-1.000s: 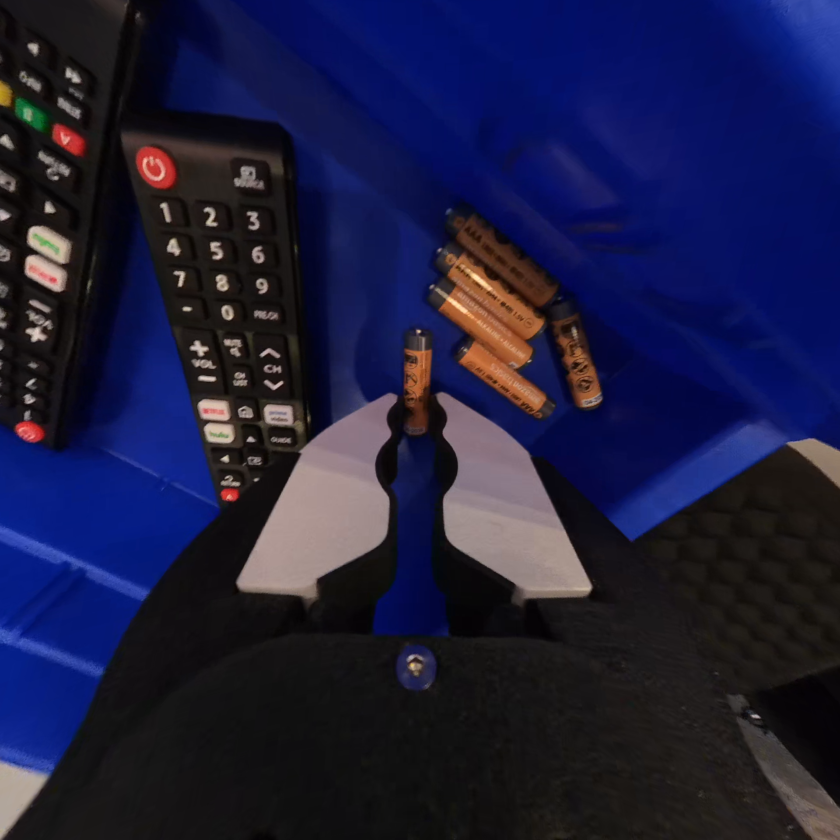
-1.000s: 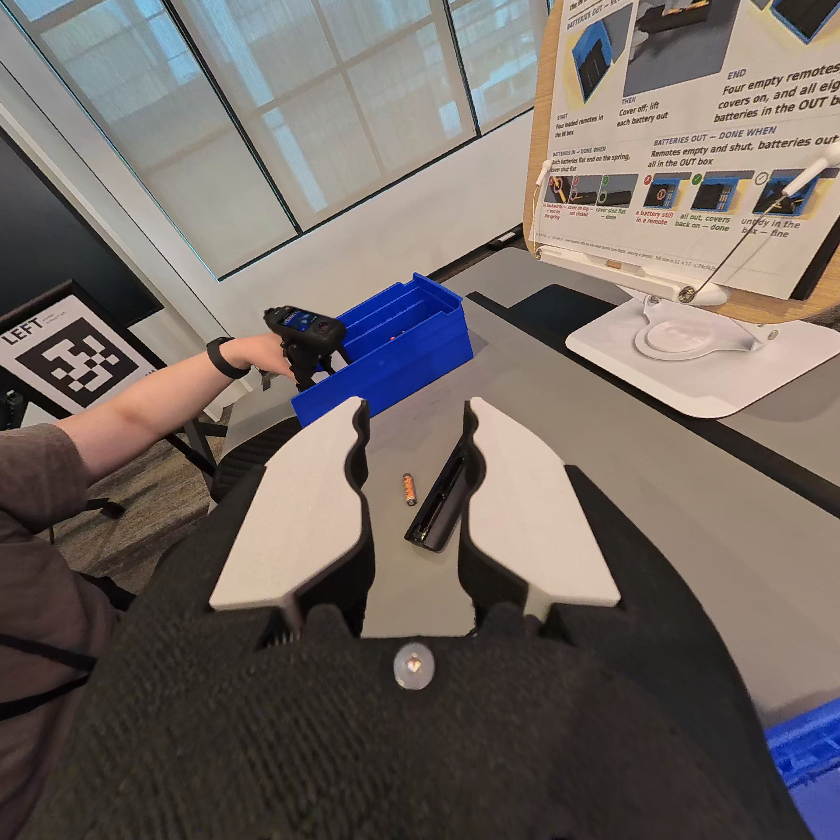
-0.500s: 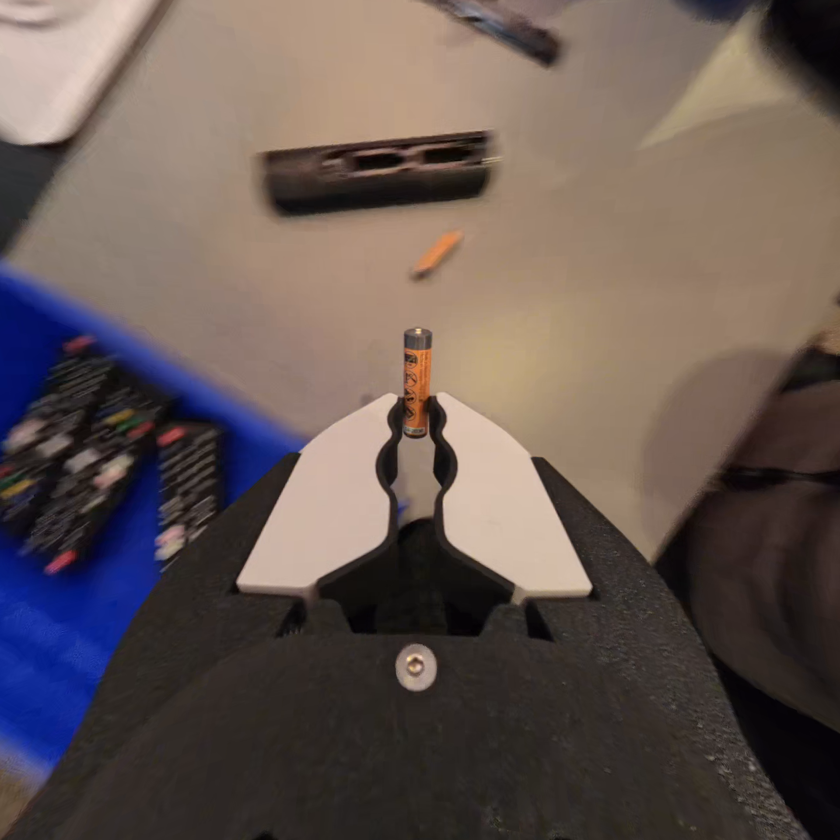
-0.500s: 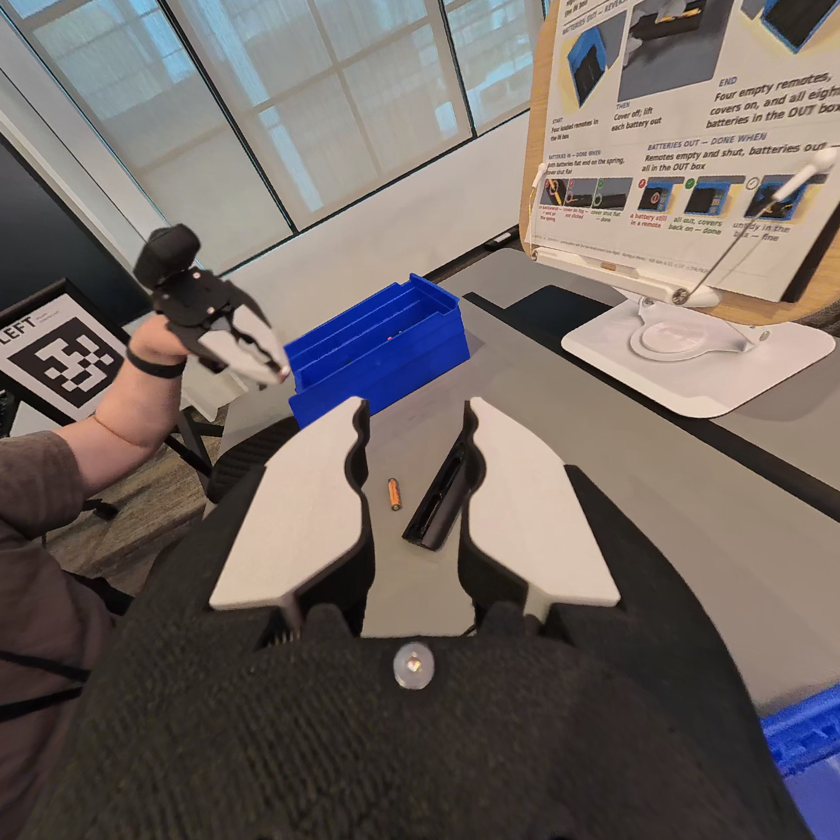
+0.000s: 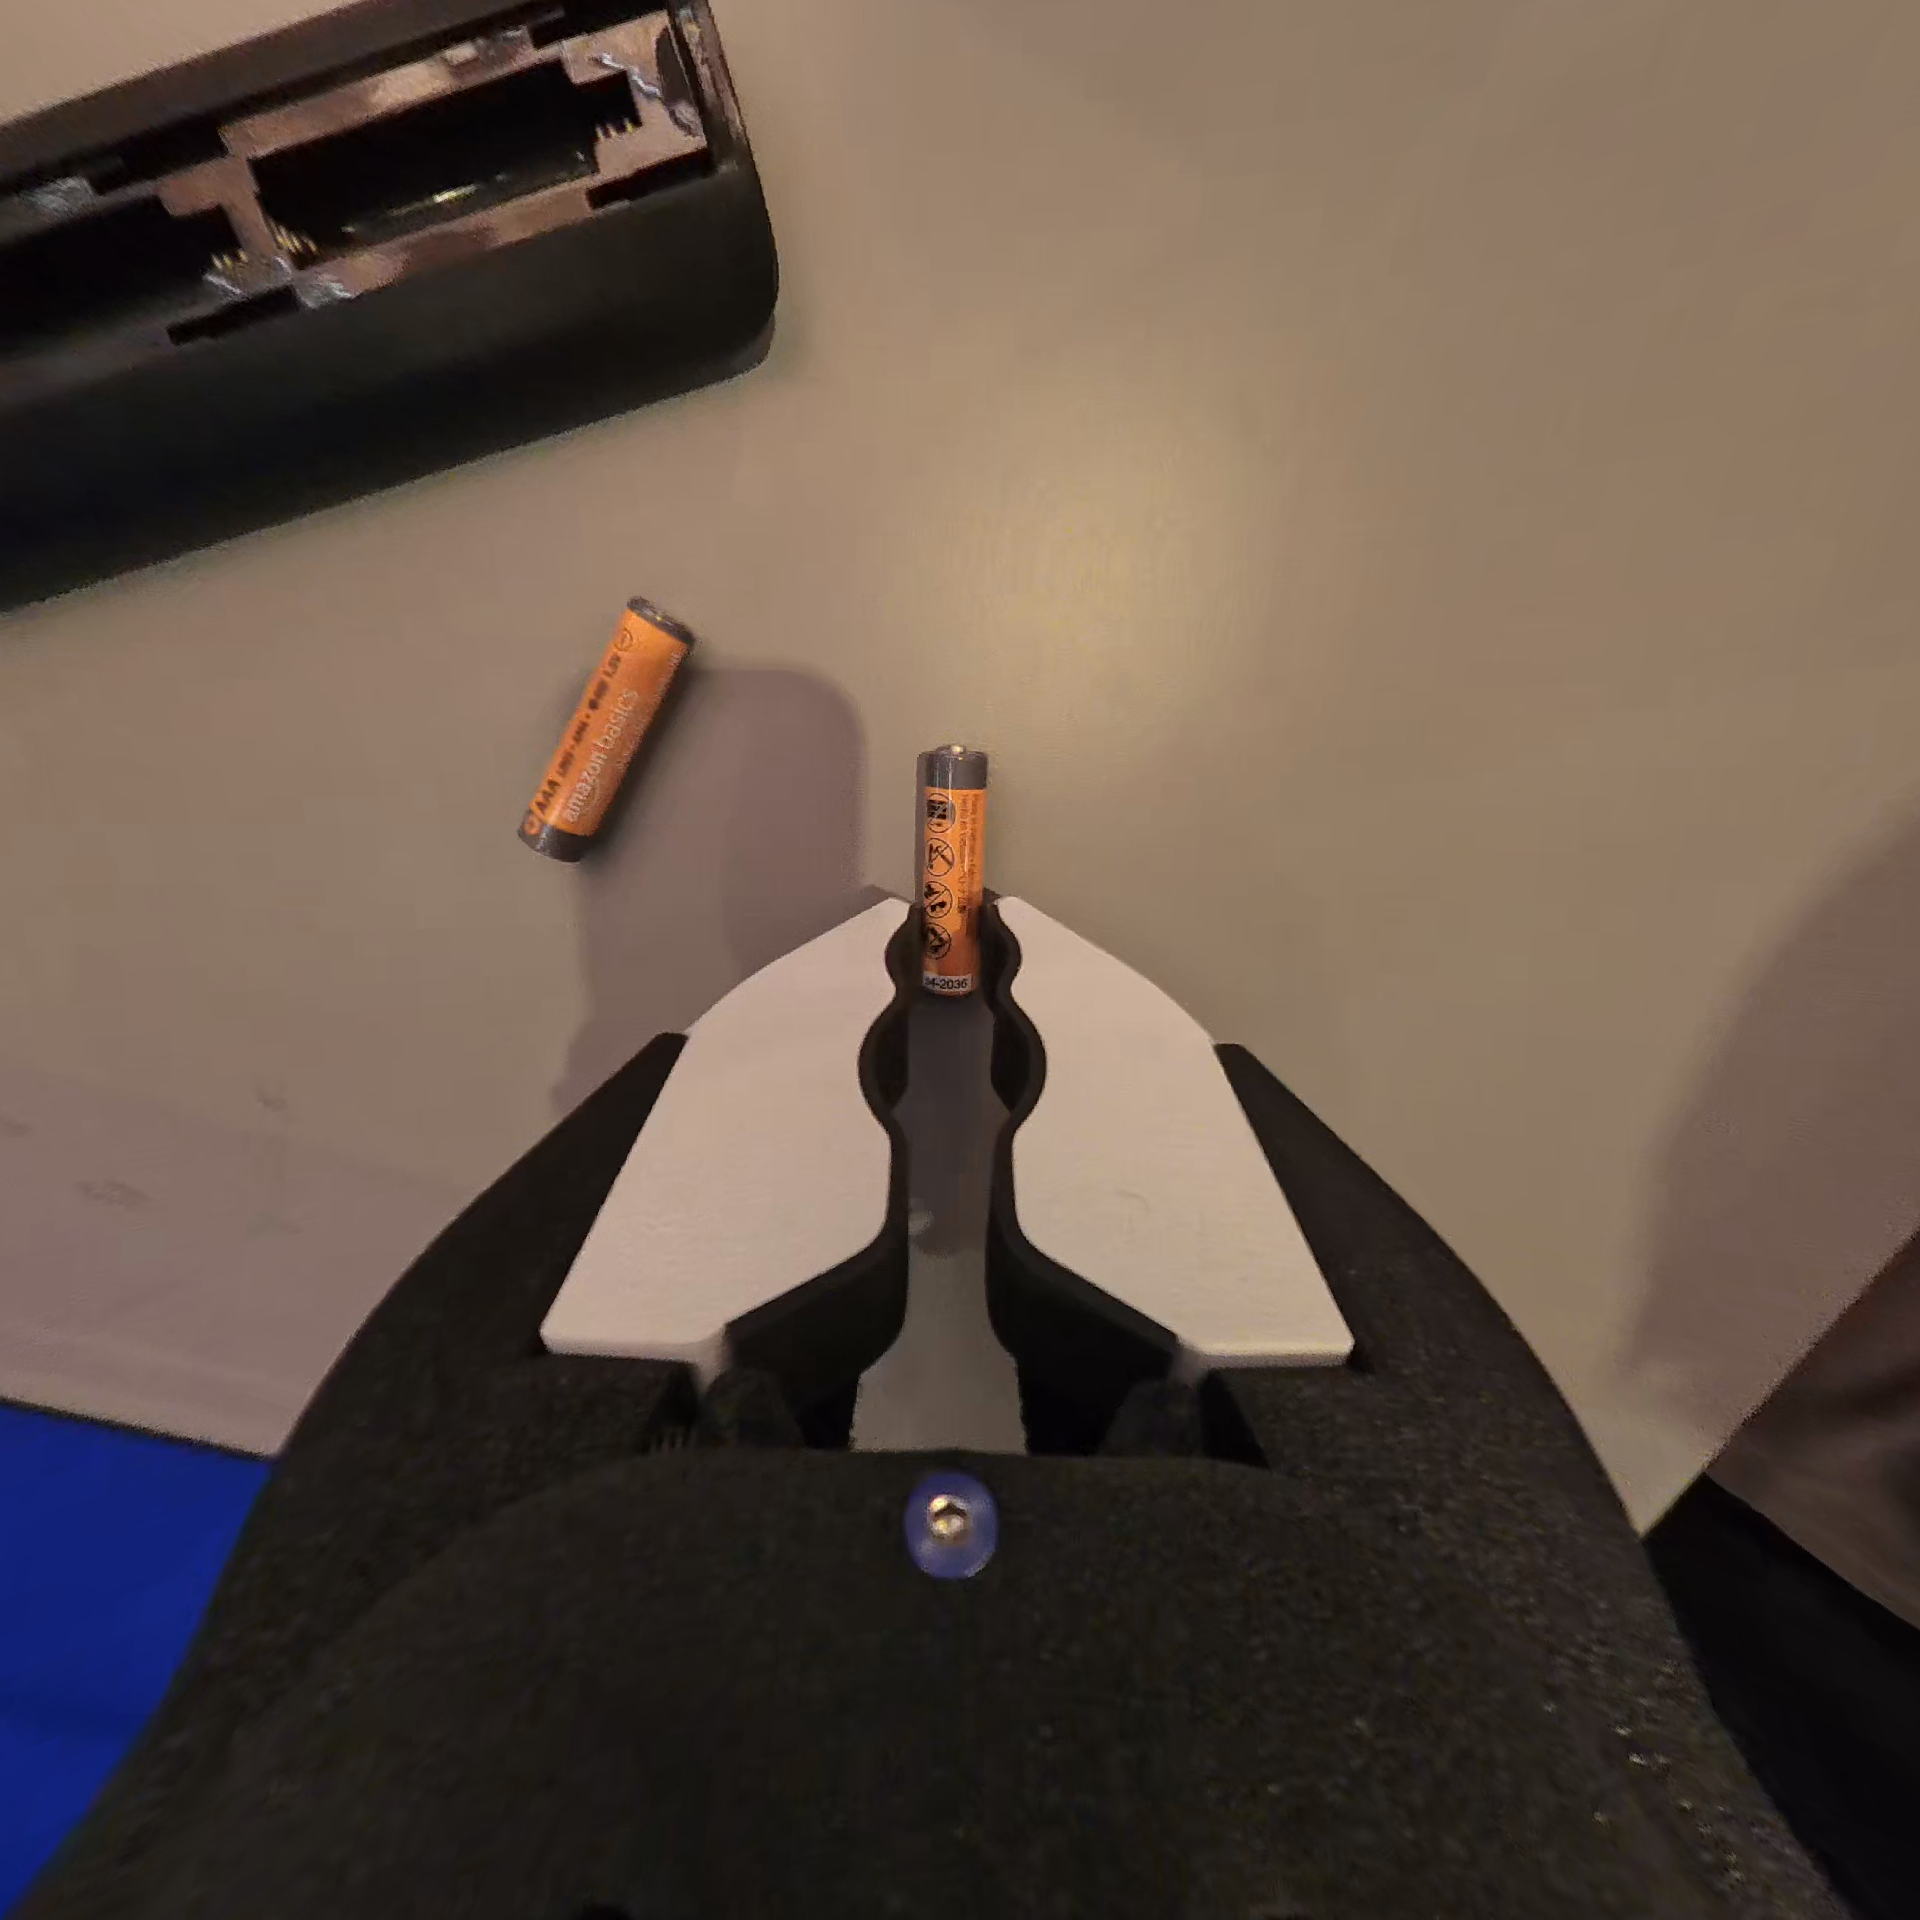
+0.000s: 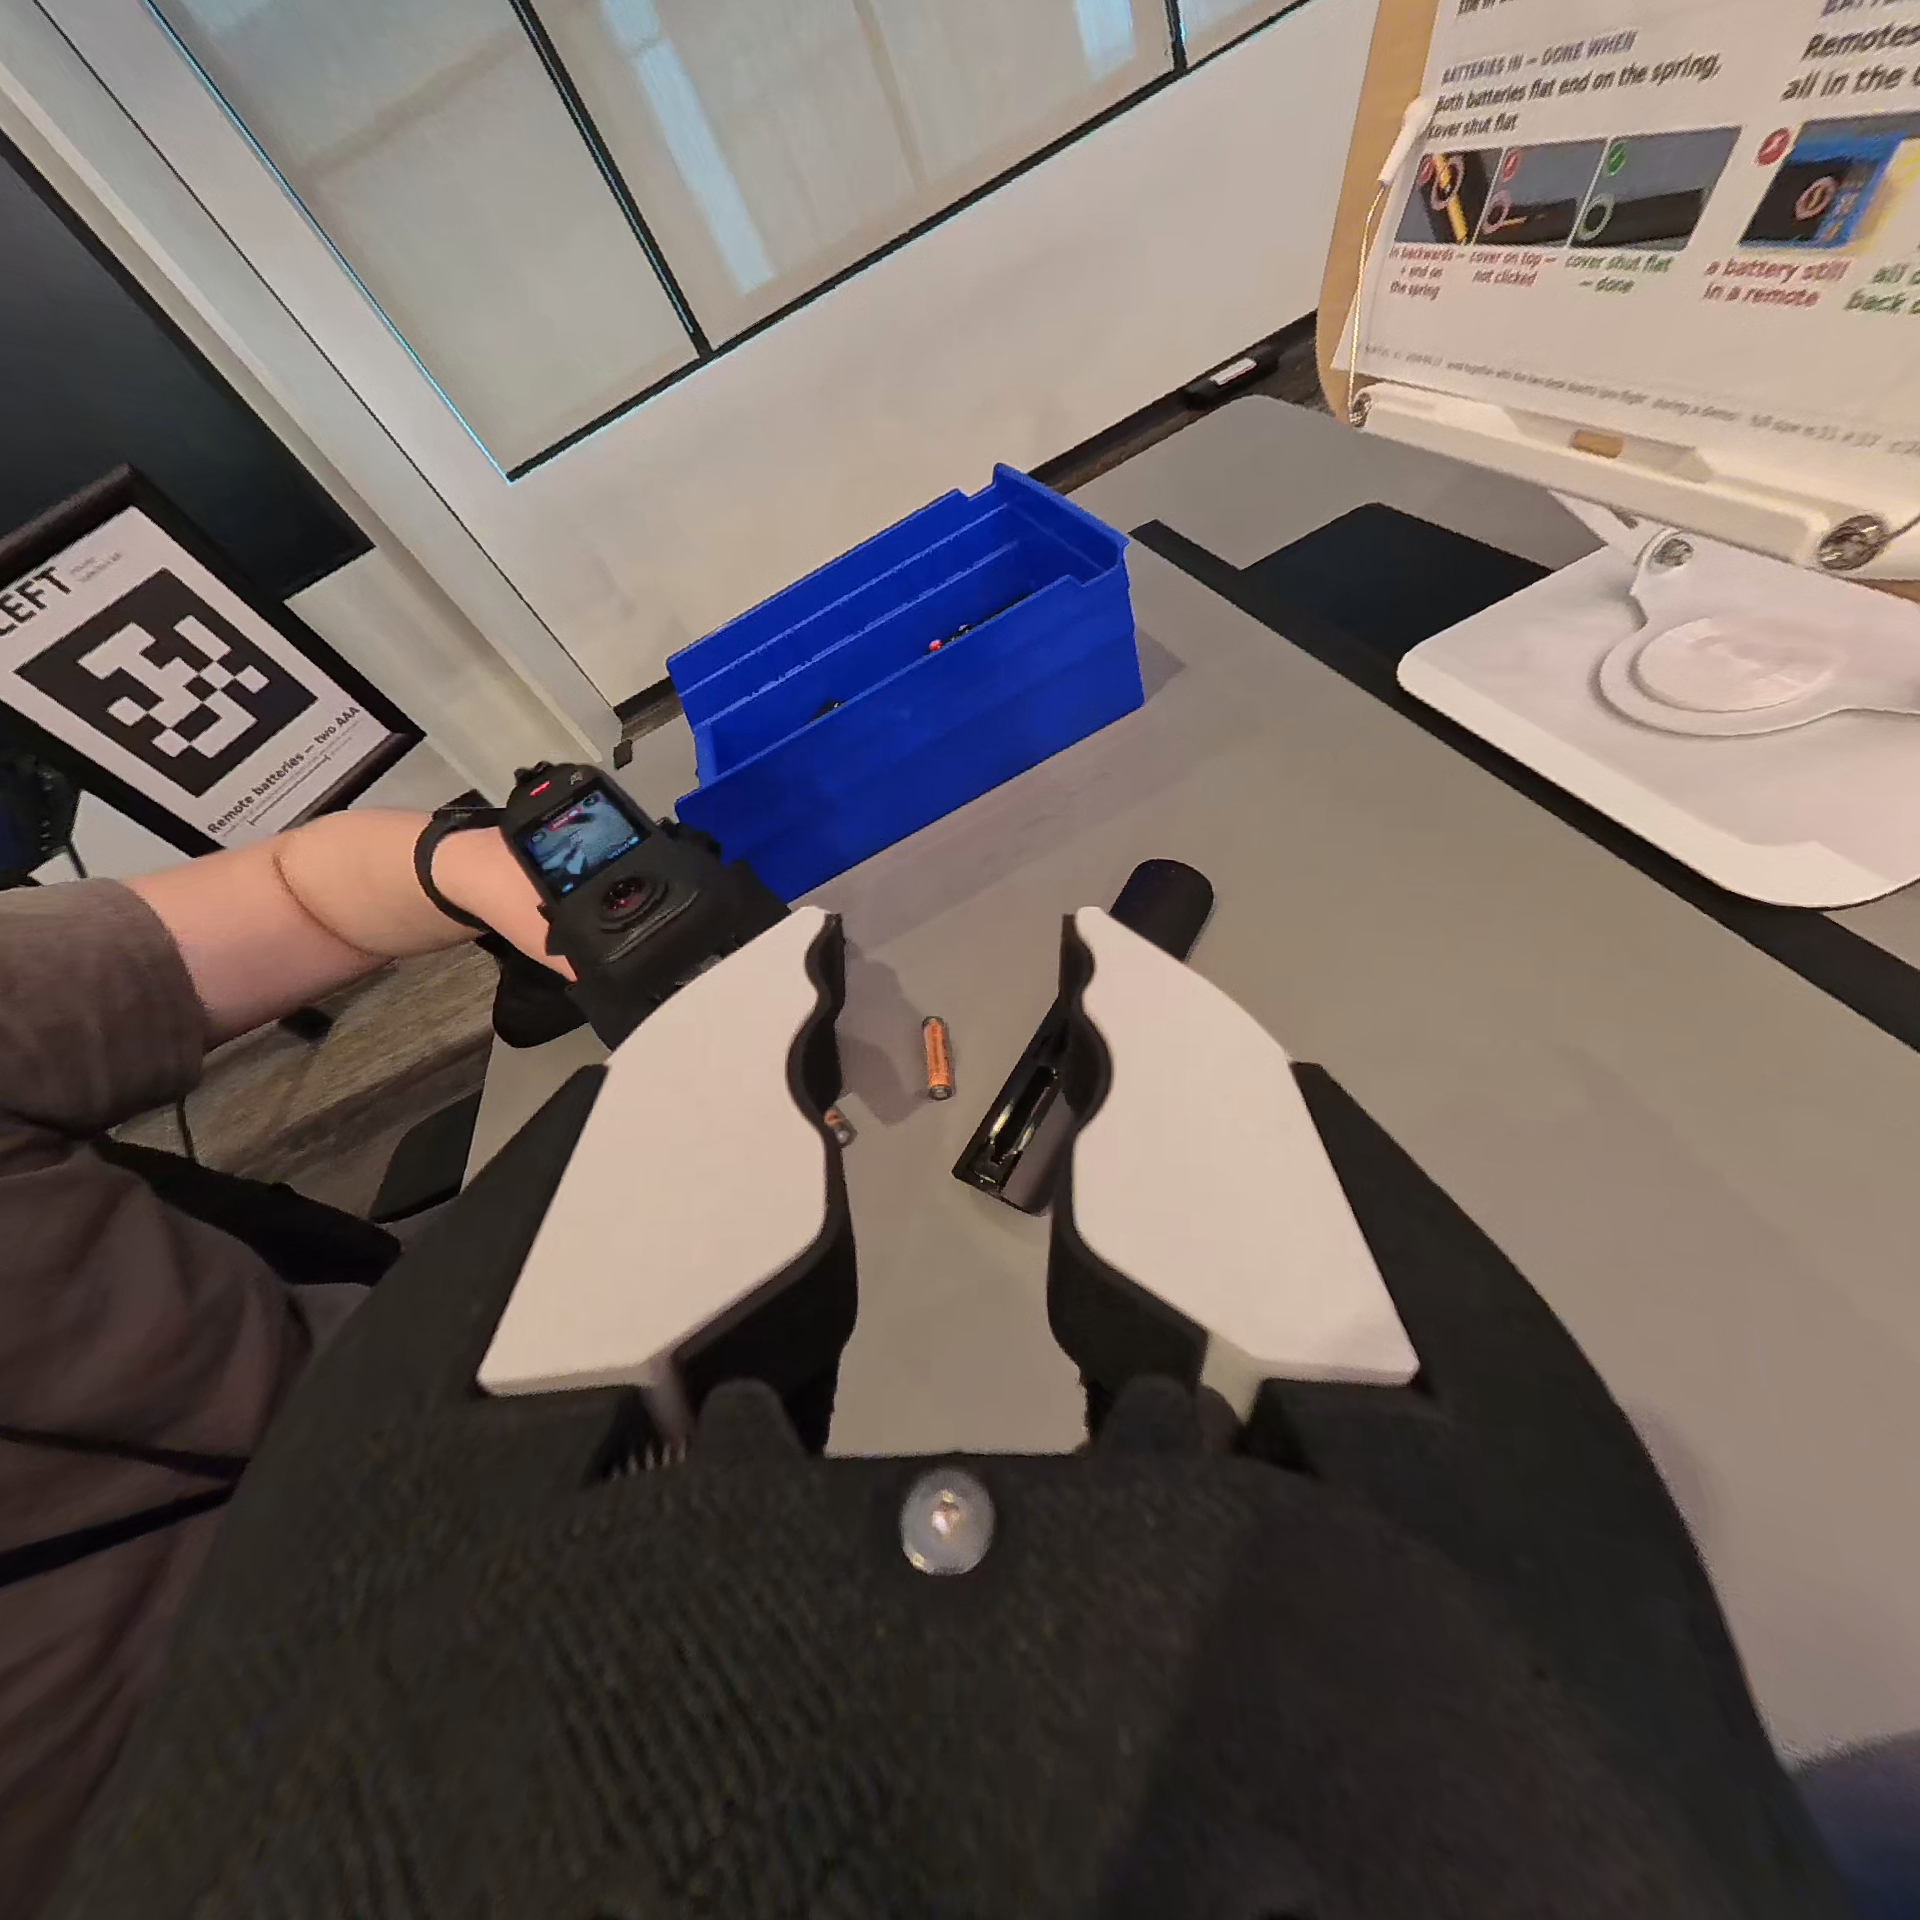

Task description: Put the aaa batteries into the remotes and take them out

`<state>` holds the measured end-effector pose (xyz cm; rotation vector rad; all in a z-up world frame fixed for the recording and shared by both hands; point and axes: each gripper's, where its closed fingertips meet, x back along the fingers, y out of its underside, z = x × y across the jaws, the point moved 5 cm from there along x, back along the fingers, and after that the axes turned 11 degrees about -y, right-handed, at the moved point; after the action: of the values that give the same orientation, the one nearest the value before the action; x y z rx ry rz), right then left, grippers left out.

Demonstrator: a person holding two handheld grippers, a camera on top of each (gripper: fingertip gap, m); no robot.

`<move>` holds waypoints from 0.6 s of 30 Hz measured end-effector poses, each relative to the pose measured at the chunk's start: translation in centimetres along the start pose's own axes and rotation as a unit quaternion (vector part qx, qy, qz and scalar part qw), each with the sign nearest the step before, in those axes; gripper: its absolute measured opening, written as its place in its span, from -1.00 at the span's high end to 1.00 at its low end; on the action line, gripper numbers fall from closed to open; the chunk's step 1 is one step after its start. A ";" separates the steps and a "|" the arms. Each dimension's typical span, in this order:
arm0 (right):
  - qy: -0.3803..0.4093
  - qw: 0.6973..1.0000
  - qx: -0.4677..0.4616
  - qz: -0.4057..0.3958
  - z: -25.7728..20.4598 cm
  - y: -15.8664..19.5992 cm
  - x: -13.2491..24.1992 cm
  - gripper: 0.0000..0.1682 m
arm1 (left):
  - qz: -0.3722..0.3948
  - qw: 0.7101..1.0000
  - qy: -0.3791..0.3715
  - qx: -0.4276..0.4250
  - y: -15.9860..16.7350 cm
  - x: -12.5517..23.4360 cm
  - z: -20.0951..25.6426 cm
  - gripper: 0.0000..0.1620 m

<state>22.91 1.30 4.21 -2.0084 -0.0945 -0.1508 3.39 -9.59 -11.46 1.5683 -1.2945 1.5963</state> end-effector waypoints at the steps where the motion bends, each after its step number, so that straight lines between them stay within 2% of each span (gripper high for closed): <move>1: -0.002 1.000 -0.001 -0.003 0.1 0.1 -0.2 0.52 | 0.001 1.000 -0.007 -0.005 0.0 -0.1 -0.1 0.87; 6: -0.008 1.000 -0.005 -0.018 0.4 0.7 -1.2 0.52 | 0.018 1.000 -0.016 0.006 -0.1 0.7 -1.2 0.74; 10: 0.001 0.999 -0.025 -0.034 1.3 1.8 -3.1 0.50 | 0.063 0.996 -0.032 0.050 -0.1 3.4 -3.5 0.70; 12: 0.049 0.994 -0.042 -0.087 2.0 3.1 -4.7 0.41 | 0.095 0.991 -0.043 0.080 0.2 5.2 -4.7 0.70; 15: 0.126 0.977 -0.002 -0.171 2.0 4.7 -7.5 0.37 | 0.129 0.982 -0.061 0.120 1.2 7.3 -6.2 0.73; 18: 0.142 0.965 0.013 -0.220 2.3 6.8 -10.6 0.37 | 0.123 0.977 -0.086 0.151 1.9 7.8 -8.1 0.76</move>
<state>13.48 0.45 -4.40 -1.8928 -0.3568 -0.7151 -3.08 -4.98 -3.33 1.8194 -1.4349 1.9200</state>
